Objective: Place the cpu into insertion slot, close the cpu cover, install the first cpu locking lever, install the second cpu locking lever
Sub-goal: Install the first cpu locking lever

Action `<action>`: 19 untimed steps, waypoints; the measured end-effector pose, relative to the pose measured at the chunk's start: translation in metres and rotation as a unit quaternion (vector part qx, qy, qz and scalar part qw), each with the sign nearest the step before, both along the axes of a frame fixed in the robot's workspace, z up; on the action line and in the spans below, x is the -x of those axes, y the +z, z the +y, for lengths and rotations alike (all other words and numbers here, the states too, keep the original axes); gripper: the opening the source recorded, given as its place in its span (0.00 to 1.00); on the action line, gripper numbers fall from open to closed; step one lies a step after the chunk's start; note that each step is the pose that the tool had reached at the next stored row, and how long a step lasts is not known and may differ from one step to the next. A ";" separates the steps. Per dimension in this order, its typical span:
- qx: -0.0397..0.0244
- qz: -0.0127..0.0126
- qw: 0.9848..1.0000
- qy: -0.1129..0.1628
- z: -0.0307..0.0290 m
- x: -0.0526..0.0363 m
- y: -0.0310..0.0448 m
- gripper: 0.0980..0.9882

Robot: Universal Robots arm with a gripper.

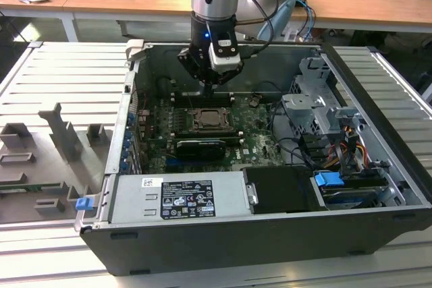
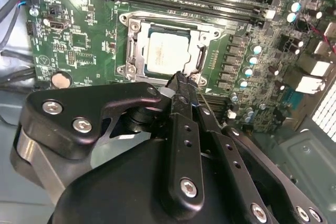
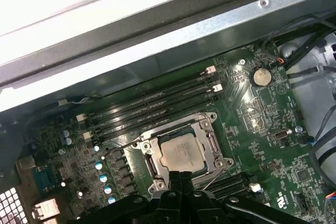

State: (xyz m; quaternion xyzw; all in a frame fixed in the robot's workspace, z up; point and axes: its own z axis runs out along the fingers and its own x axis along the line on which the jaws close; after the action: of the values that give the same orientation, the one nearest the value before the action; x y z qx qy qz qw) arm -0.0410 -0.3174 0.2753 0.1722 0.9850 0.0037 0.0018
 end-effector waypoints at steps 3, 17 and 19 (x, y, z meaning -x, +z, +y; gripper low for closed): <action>0.000 0.000 1.000 0.018 0.0000 0.0000 0.0000 0.01; 0.000 0.000 0.992 0.127 0.0000 0.0000 -0.0001 0.01; 0.000 0.000 0.989 0.147 0.0000 0.0000 -0.0002 0.01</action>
State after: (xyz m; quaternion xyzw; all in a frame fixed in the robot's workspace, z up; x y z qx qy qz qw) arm -0.0411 -0.3175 0.2751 0.0252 0.9997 0.0040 0.0013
